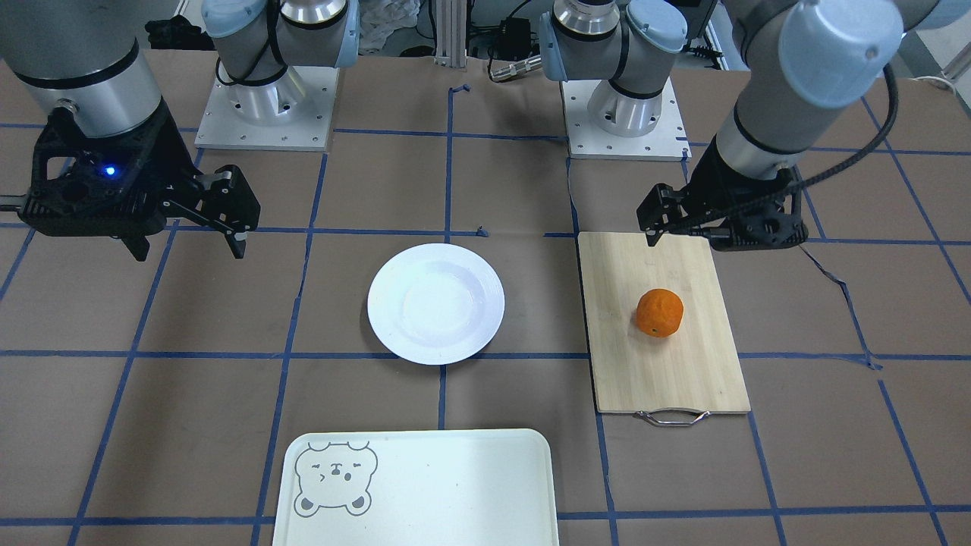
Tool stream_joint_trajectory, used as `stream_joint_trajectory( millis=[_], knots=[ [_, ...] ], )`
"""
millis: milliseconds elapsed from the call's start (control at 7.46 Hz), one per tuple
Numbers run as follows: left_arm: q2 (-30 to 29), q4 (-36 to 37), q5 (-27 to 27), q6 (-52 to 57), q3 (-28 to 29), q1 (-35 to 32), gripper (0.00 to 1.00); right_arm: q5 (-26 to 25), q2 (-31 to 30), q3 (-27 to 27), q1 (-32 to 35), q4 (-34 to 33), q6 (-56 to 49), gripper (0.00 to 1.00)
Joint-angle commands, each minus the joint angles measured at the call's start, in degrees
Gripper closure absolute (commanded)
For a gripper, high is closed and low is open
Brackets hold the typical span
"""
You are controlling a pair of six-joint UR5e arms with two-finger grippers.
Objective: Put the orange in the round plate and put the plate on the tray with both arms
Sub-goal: 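Lower the left gripper over the orange on the cutting board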
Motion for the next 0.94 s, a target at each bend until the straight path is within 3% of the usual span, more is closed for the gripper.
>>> stream_joint_trajectory(
  millis=[0,268,402,804],
  knots=[
    [-5.4,13.0,0.1,6.0,-9.1,0.9,0.0,0.0,0.0,0.3,0.0,0.2,0.6,0.0],
    [-10.4,19.3,0.7,11.9,-9.7,1.0,0.0,-1.2,0.1,-0.3,-0.7,-1.2,-5.7,0.0],
    [-12.0,21.9,3.5,15.4,-9.6,1.0,0.0,-1.5,0.0,-0.2,-1.4,-1.0,-9.5,0.0],
    [-14.3,21.9,5.7,16.3,-10.4,0.9,0.04,1.4,0.8,-0.3,-1.7,-0.7,-9.0,0.0]
  ],
)
